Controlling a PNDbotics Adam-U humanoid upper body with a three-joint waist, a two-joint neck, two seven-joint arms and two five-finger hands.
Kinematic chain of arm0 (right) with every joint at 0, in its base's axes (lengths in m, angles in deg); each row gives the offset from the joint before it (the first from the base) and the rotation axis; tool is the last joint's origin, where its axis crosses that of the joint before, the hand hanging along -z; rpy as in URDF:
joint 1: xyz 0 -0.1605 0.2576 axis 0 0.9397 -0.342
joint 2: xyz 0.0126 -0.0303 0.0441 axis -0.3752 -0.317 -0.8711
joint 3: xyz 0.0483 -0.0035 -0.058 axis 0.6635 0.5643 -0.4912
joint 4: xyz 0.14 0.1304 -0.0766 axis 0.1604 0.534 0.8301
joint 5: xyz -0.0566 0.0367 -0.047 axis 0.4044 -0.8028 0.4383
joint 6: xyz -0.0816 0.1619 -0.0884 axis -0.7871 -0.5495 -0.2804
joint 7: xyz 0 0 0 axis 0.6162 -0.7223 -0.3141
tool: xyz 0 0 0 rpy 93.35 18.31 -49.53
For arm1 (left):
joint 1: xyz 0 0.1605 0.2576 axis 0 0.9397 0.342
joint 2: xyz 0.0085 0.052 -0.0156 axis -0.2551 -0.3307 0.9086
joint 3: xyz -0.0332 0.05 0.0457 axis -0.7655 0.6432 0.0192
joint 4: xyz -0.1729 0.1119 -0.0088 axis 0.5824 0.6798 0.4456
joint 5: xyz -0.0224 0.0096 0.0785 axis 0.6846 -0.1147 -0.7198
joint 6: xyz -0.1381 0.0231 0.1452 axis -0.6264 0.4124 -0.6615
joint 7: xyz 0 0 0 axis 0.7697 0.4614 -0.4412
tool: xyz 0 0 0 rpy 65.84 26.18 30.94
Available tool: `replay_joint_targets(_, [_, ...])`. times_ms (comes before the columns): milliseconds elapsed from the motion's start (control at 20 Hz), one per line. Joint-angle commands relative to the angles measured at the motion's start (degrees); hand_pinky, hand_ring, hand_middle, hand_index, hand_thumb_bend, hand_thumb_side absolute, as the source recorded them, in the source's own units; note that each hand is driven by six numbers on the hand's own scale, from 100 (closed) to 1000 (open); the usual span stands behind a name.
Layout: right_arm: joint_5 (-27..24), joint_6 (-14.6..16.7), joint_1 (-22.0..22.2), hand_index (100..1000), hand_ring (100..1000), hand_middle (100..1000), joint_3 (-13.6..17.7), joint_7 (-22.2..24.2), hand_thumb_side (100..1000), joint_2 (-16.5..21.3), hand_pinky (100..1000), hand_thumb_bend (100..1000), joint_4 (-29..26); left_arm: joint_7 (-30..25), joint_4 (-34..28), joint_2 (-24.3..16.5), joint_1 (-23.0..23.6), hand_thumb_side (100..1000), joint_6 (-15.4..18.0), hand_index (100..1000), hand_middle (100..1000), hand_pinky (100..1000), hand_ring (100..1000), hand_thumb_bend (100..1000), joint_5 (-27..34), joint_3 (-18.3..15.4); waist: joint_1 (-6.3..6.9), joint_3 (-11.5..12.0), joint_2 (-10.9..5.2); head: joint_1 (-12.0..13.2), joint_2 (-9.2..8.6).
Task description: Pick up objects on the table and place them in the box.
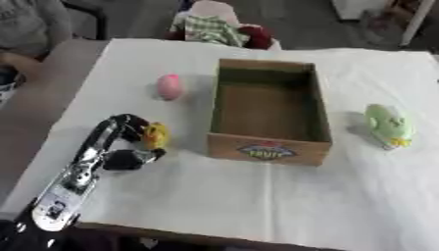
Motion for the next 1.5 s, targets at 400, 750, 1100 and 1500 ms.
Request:
replay_joint_targets(400, [-0.43, -0.01, -0.86, 798, 916, 752, 0.34, 0.18, 313, 0.8, 730, 100, -1.09, 5.61, 0.55, -0.54, -1.47, 144, -2.11, 542, 396, 625, 467, 276, -4.13, 0.06, -0.01, -0.21, -0.63, 0.07, -0.14])
replay_joint_targets(750, [-0.47, -0.08, -0.86, 798, 917, 752, 0.34, 0.18, 312, 0.8, 730, 100, -1.08, 14.57, -0.51, -0.66, -1.77, 140, -4.43, 453, 316, 586, 400, 220, -6.79, -0.4, 0.04, -0.18, -0.64, 0.0, -0.17])
replay_joint_targets(1100, [-0.51, -0.1, -0.86, 797, 918, 752, 0.37, 0.17, 313, 0.78, 730, 100, -1.11, 19.67, -1.84, -0.7, -2.04, 135, -5.49, 414, 283, 565, 370, 200, -8.34, -0.89, 0.04, -0.12, -0.73, -0.12, -0.17])
replay_joint_targets(1500, [-0.5, -0.14, -0.83, 797, 919, 751, 0.33, 0.17, 313, 0.82, 729, 100, -1.08, 22.53, -5.23, -1.73, -3.76, 125, -5.66, 397, 269, 558, 357, 166, -7.4, -1.82, 0.09, -0.15, -0.88, -0.29, -0.14])
